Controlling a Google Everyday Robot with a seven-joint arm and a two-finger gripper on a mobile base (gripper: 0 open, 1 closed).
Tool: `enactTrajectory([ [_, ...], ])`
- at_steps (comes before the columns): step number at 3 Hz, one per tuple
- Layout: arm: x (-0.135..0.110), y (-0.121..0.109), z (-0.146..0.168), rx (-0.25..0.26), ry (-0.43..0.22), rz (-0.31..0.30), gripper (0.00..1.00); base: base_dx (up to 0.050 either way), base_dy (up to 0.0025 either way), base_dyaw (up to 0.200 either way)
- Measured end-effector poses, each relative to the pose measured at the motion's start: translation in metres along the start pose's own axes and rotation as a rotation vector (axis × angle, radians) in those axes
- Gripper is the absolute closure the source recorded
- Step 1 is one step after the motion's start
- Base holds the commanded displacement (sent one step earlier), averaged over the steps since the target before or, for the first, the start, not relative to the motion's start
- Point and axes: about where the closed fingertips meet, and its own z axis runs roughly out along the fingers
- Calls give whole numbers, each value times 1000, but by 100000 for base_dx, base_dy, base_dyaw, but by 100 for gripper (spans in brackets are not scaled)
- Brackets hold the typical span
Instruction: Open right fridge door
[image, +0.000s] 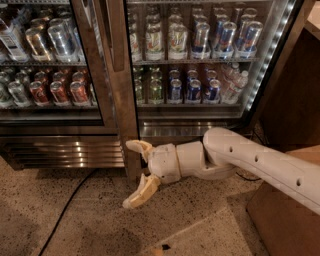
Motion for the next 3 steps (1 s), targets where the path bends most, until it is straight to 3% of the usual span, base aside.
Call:
enactTrajectory([
  [2,34,36,17,-20,-30,43,0,0,0,0],
  [3,35,37,18,-23,-28,40,19,0,0,0],
])
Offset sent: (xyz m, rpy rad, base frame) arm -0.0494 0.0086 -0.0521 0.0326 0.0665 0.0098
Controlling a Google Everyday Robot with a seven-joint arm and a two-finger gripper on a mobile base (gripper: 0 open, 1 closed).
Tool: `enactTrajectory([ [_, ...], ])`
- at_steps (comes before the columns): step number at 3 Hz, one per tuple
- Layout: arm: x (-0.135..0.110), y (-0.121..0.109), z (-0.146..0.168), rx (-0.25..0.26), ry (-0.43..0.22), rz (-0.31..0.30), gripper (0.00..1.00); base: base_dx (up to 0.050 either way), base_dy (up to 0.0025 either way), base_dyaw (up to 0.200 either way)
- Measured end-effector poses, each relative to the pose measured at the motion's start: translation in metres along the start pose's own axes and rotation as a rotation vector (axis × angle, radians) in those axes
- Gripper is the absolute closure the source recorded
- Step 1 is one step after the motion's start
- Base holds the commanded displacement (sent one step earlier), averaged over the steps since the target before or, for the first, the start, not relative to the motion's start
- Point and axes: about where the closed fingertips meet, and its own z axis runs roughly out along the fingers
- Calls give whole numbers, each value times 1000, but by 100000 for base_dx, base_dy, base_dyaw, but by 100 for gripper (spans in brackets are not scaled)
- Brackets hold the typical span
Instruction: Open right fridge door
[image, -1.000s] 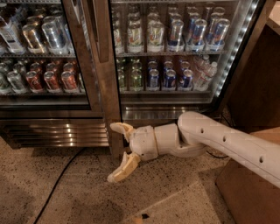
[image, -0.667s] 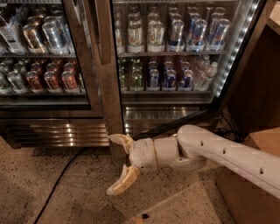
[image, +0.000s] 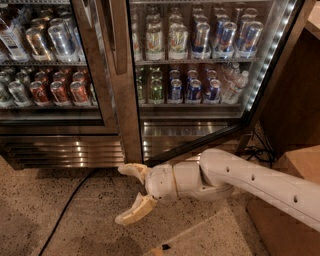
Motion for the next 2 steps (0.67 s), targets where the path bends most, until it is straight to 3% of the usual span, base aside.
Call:
enactTrajectory([
  [2,-1,0,4,-10,12,-14,65,0,0,0],
])
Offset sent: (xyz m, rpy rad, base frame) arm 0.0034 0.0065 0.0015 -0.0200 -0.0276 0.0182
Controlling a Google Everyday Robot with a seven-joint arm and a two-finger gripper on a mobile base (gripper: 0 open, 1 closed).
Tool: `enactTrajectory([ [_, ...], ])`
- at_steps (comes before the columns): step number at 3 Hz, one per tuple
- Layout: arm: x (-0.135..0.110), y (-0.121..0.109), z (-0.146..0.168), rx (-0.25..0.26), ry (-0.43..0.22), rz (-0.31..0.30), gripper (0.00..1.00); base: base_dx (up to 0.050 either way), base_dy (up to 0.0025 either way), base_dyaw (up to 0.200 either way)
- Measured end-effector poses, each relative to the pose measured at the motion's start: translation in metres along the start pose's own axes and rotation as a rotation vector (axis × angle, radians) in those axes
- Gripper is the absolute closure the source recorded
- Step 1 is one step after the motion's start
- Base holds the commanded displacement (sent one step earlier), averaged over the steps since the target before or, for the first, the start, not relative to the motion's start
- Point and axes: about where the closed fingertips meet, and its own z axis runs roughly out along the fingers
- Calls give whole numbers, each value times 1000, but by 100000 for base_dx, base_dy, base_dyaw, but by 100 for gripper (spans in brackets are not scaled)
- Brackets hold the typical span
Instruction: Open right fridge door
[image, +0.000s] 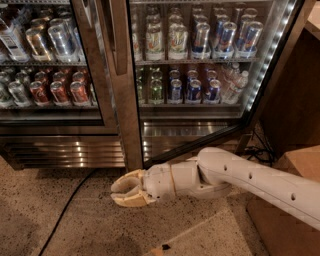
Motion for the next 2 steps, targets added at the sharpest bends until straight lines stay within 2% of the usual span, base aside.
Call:
enactTrajectory([
  [1,-2,-2,2,-5,7,-7,100,-4950,1,-3],
  [2,-2,-2,2,-5,7,-7,100,-4953,7,-41],
])
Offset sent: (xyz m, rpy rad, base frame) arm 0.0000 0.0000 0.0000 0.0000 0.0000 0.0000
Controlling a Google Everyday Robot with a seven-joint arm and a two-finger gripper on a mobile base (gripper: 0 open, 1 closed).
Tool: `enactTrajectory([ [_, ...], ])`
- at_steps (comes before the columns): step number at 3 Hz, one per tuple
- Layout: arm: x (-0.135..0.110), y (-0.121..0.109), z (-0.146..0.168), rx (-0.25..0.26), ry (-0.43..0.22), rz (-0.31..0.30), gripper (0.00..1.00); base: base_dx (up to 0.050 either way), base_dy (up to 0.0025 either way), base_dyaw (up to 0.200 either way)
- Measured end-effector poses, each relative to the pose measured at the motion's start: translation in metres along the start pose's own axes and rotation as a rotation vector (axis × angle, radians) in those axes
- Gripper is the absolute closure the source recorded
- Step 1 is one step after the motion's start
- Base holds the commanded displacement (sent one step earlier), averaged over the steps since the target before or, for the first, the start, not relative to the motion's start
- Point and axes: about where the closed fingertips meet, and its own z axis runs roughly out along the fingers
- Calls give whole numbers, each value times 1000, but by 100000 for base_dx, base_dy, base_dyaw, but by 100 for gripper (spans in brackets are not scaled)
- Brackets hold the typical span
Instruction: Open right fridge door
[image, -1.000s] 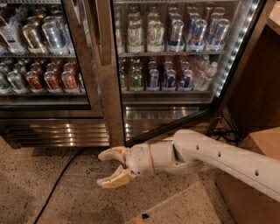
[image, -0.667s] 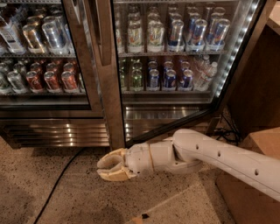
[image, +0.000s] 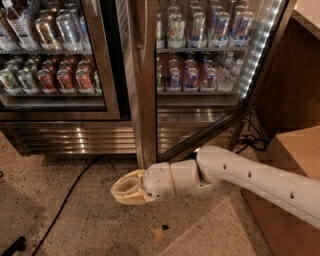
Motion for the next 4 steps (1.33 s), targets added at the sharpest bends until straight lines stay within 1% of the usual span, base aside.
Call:
enactTrajectory([
  [2,0,0,0,0,0,0,100,-4946,-8,50],
  [3,0,0,0,0,0,0,100,0,0,0],
  [4,-1,-2,3,-17,2,-14,100,0,0,0],
])
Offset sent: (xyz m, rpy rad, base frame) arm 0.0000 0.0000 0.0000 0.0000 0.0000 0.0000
